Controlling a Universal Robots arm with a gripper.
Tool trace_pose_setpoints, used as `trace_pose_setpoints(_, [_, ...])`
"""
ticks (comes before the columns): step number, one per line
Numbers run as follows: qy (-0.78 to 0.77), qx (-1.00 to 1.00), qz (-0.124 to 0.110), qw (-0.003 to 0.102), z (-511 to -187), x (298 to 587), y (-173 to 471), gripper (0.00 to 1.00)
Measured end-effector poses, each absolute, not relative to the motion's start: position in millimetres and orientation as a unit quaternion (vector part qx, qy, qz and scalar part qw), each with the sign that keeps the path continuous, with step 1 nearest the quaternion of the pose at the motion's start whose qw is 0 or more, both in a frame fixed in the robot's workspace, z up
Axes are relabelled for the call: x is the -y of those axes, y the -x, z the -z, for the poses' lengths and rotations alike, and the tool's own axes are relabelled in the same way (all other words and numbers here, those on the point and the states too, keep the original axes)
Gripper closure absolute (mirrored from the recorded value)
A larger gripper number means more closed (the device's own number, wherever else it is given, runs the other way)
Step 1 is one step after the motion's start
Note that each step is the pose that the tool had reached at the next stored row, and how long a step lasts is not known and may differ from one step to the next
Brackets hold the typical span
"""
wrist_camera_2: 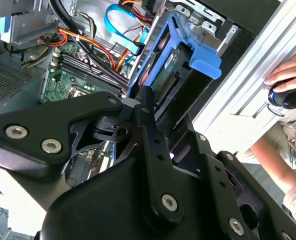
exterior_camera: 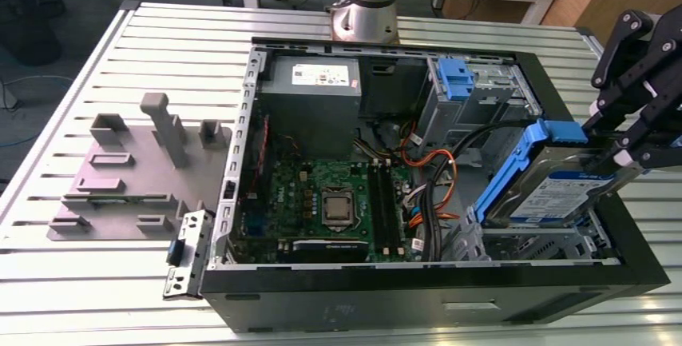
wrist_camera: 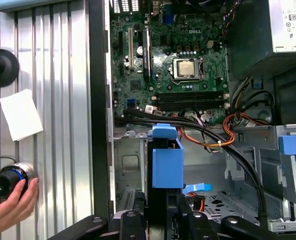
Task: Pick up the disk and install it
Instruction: 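Insert the disk into the insertion slot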
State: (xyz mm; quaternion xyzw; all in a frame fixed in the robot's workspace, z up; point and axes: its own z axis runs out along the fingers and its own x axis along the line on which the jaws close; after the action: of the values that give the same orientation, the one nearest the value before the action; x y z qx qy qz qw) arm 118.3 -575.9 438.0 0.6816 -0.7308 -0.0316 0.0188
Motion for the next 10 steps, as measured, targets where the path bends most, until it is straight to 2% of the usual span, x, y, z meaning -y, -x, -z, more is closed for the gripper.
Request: trace_pose_setpoints(10, [-0.684,0.728,0.032,0.019,-433.2,576.0,-118.3,0.65])
